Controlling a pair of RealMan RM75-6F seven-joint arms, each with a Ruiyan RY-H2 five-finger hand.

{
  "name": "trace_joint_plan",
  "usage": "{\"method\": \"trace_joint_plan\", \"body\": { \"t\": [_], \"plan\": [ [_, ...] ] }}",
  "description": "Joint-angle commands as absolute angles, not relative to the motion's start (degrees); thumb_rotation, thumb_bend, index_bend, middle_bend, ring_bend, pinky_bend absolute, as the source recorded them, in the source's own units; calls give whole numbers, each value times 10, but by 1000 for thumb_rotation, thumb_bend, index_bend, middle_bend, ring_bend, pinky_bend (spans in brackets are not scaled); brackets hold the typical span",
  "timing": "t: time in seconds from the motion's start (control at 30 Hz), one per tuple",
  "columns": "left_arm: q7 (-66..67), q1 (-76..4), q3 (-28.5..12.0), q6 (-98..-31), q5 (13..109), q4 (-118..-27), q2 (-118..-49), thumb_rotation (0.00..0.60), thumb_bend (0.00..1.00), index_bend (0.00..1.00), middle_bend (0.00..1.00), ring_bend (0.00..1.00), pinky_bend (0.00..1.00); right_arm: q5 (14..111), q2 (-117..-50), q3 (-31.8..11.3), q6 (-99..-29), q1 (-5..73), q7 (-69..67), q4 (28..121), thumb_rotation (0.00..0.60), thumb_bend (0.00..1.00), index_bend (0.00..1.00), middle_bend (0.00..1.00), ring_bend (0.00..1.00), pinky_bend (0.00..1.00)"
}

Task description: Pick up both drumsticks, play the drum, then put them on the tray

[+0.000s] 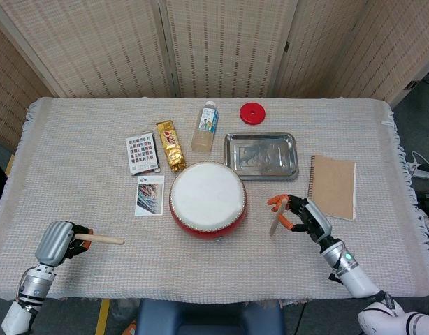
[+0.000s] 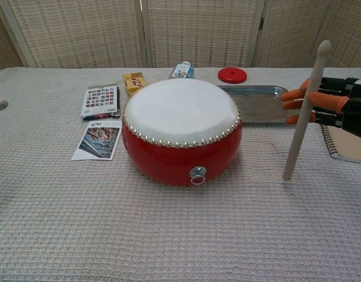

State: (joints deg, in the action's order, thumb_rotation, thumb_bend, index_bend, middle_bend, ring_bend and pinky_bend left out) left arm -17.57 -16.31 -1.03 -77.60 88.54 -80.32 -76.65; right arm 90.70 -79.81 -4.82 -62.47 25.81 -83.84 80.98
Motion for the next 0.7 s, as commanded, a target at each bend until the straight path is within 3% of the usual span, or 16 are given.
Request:
{"method": "trace_joint_plan", "body": {
  "t": [0.03,0.27,0.4,0.5,0.6,0.7],
  "plan": [
    [-174,-164,-10,-774,885,-805,-766,600,590,1000,1000,1000,1000,968,-817,-9,-630,285,-1013,680,600,410,565,356,252,332],
    [-166,-167,-10,-770,887,-812,-765,600,587,1000,1000,1000,1000,987,-869,18,-677,294,-1147,568,588,410,450,356,252,336],
    [-163,-167,-9,-772,891,-816,-763,600,586,1000,1000,1000,1000,1003,-893,33,-713,298,-1207,500,464,406,351,356,252,336],
    [-160,-167,-9,-773,892,-816,-763,600,587,1000,1000,1000,1000,1026,-904,53,-746,303,-1254,450,367,348,284,356,252,336],
    [-158,-167,-9,-773,892,-817,-763,600,586,1000,1000,1000,1000,1036,-919,67,-764,307,-1281,402,337,326,275,356,252,342],
    [-157,-166,-9,-774,893,-818,-762,600,586,1000,1000,1000,1000,1035,-931,75,-772,309,-1305,370,336,326,330,358,260,377]
  ]
}}
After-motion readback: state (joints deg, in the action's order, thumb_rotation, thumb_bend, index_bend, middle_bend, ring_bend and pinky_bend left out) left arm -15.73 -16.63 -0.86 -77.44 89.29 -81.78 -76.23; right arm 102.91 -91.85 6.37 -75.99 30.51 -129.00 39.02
